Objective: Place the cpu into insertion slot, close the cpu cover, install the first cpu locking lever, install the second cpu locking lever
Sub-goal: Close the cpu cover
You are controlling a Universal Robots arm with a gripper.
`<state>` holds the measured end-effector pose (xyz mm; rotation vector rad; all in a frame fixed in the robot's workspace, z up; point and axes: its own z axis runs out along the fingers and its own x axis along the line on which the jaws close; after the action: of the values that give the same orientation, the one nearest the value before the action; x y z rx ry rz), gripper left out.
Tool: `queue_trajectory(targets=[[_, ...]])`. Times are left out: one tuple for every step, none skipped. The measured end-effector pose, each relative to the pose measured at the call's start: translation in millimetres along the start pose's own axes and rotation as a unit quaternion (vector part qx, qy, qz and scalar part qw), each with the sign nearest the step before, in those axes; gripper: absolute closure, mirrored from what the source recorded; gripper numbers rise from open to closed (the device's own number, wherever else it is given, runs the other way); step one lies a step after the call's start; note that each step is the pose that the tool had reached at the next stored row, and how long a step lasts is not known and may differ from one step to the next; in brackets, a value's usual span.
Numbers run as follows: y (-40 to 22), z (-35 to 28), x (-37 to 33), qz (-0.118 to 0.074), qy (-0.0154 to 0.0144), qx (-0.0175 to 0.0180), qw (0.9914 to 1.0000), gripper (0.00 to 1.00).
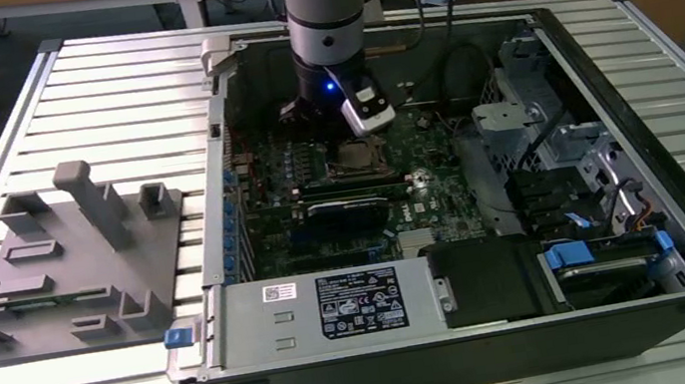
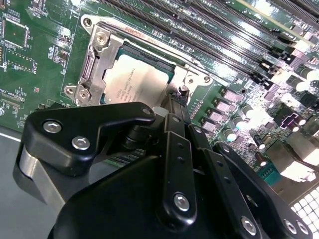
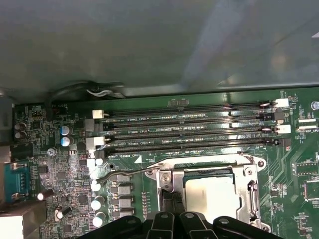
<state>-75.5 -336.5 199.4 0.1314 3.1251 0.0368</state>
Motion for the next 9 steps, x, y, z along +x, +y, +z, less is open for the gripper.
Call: queue_trajectory(targets=[[0.0, 0.5, 0.0, 0.0, 0.0, 0.0, 1.0, 0.9], [-0.1, 0.7, 0.0, 0.0, 0.0001, 0.0002, 1.0, 0.9], [-0.1, 0.7, 0.0, 0.0, 0.0001, 0.0002, 1.0, 0.9], [-0.1, 0.7, 0.1, 0.0, 0.0001, 0.0003, 1.0, 0.9], [-0.1, 0.8, 0.0, 0.0, 0.0001, 0.0003, 1.0, 0.9], [-0.1, 0.8, 0.0, 0.0, 0.0001, 0.0002, 1.0, 0.9], [-0.1, 0.9, 0.0, 0.0, 0.0001, 0.0002, 1.0, 0.9], [-0.1, 0.9, 0.0, 0.0, 0.0001, 0.0002, 1.0, 0.9], [-0.1, 0.9, 0.0, 0.0, 0.0001, 0.0002, 1.0, 0.9]])
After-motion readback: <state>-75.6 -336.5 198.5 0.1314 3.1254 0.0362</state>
